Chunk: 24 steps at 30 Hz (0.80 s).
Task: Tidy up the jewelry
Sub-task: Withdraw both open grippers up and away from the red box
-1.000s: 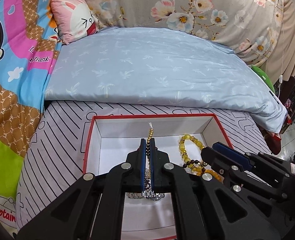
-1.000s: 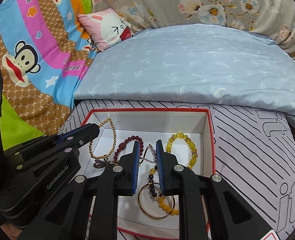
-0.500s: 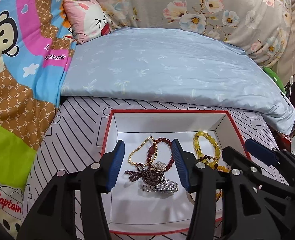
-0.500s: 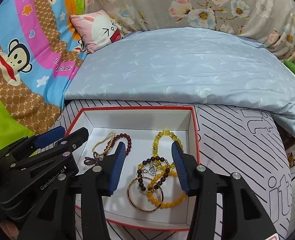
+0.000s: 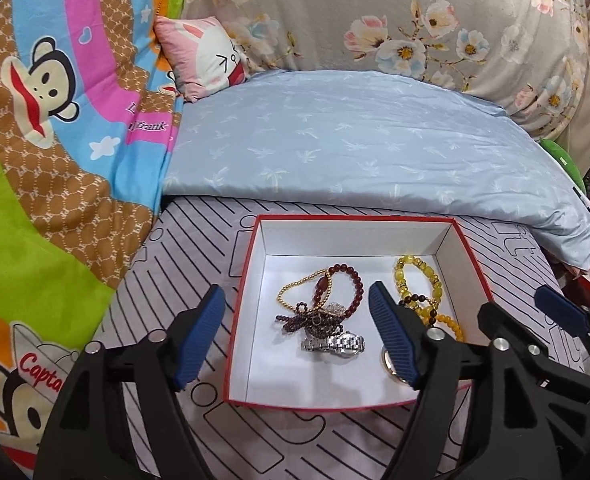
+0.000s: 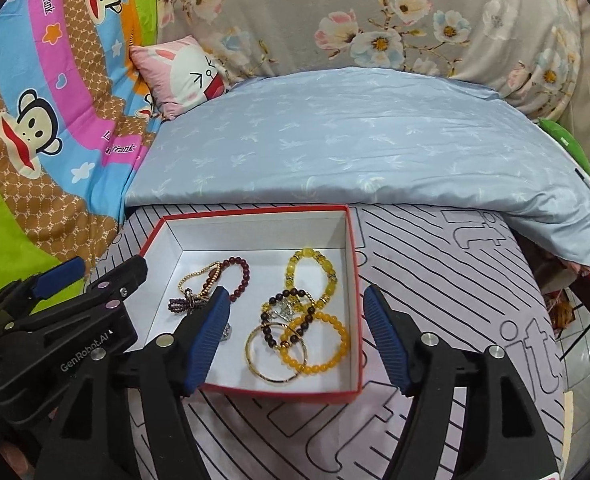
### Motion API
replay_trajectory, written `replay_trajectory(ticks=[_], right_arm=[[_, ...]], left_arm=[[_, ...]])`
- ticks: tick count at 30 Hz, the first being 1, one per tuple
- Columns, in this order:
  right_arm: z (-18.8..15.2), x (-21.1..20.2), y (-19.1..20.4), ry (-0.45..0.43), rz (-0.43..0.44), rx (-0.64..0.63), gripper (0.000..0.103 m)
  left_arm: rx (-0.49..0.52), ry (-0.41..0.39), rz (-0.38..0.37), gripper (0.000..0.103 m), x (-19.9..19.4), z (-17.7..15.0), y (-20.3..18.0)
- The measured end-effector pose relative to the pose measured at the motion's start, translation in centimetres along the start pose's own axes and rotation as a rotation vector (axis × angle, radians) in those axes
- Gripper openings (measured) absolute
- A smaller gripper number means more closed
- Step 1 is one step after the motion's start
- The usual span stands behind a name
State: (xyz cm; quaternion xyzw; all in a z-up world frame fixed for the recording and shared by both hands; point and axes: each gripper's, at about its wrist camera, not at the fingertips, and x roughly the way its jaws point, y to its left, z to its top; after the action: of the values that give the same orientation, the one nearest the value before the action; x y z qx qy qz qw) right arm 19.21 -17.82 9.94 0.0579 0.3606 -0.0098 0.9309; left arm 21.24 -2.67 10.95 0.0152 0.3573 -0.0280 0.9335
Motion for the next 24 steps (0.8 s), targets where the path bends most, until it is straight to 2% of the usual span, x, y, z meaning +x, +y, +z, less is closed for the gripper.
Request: replay_trajectory(ticks=[2,9,24], right_arm=[[-0.4,-0.8,-0.3,-0.007,-0.011,0.001,0.071],[-1.7,-2.9,-1.0,-0.011,-0.039,0.024,0.075],[-4.8,-5.7,-1.0,-0.014,-0.058,0.050,0.078]], left_arm=[[-0.001,-0.011,0.018,0.081,-0.6,-0.3,-0.1],[-0.001,-0.036,0.050,0.090,-3.0,-1.9,-0.3],[-0.011,-0.013,0.064,0.090,-5.3,-4.4,0.0]])
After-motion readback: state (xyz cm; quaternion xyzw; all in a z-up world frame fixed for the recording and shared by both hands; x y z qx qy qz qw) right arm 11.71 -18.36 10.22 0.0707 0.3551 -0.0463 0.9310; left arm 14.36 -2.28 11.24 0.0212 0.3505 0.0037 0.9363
